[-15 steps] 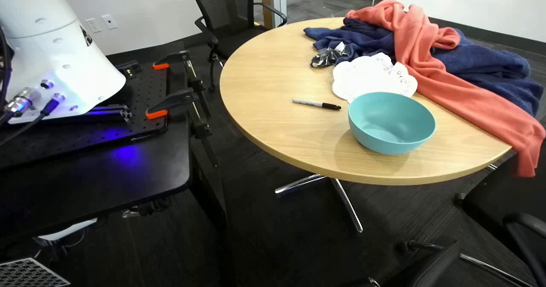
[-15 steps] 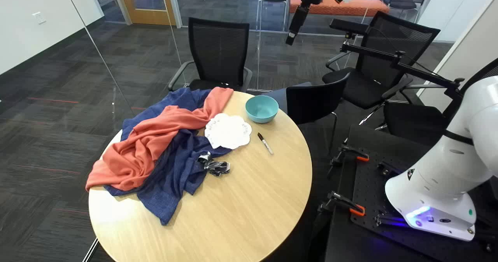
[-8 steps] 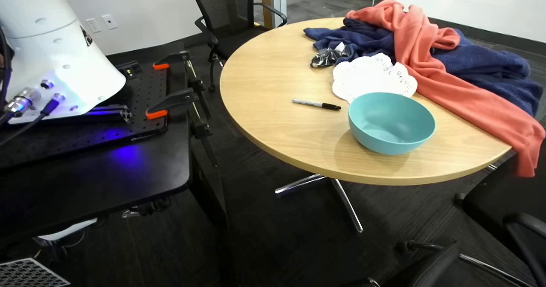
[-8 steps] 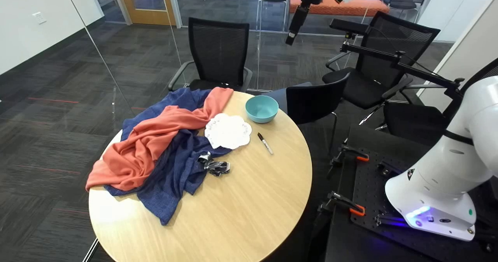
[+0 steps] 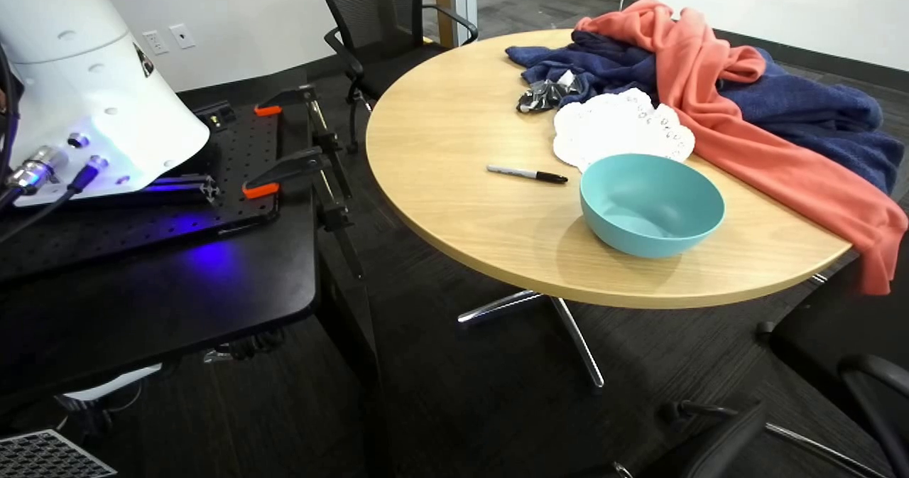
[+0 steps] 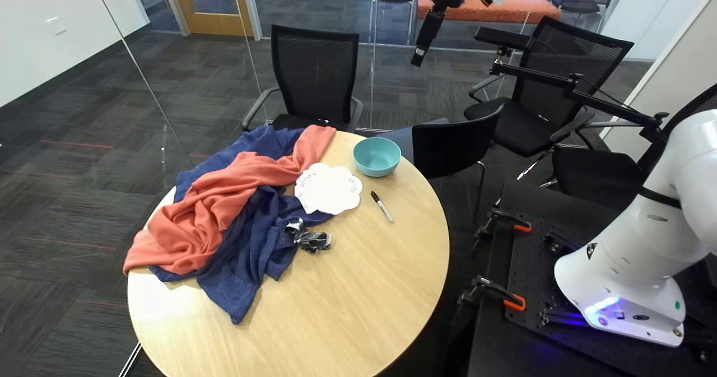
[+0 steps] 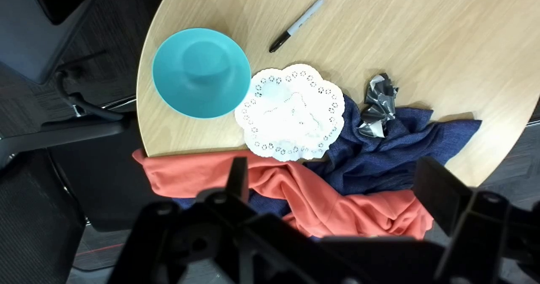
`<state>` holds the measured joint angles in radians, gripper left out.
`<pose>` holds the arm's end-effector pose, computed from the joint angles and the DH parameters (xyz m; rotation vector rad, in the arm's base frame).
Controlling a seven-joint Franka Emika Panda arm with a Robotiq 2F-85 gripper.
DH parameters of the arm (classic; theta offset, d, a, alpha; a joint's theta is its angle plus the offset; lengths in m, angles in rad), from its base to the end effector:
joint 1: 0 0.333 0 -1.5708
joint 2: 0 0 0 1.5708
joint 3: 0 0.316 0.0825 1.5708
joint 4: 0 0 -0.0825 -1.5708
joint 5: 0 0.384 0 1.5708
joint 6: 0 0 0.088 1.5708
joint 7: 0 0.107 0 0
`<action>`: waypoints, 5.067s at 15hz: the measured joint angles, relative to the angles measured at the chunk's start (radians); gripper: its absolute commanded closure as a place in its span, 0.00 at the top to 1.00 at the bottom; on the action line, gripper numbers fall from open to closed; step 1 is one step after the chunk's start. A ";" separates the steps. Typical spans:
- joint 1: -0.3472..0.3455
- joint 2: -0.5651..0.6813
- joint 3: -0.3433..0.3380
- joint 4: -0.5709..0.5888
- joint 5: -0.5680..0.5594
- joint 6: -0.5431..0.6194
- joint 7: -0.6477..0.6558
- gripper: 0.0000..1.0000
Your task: Put the pen in the bowl
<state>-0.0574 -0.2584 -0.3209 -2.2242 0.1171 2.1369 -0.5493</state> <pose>0.4565 -0.1845 0.4915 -3.0218 -0.1807 -0.3368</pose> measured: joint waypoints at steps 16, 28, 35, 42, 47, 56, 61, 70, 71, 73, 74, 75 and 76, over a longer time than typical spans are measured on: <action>-0.018 -0.017 0.119 -0.350 0.000 0.252 0.309 1.00; -0.010 0.287 0.186 -0.357 0.153 0.532 0.401 1.00; -0.020 0.517 0.252 -0.230 0.226 0.621 0.419 1.00; -0.067 0.660 0.281 -0.125 0.225 0.637 0.420 1.00; -0.069 0.664 0.285 -0.118 0.220 0.638 0.420 1.00; -0.109 0.698 0.286 -0.116 0.195 0.638 0.420 1.00; -0.139 0.734 0.304 -0.100 0.199 0.638 0.420 1.00; -0.131 0.836 0.312 -0.059 0.201 0.719 0.525 1.00; -0.125 0.847 0.309 -0.053 0.199 0.728 0.545 1.00; -0.107 0.868 0.297 -0.041 0.193 0.743 0.587 1.00; -0.096 0.878 0.289 -0.034 0.189 0.747 0.607 1.00; -0.084 0.887 0.279 -0.029 0.183 0.751 0.629 1.00; -0.071 0.896 0.269 -0.021 0.177 0.752 0.649 1.00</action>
<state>-0.1286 0.6377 -0.0520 -2.2455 0.2945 2.8888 0.1000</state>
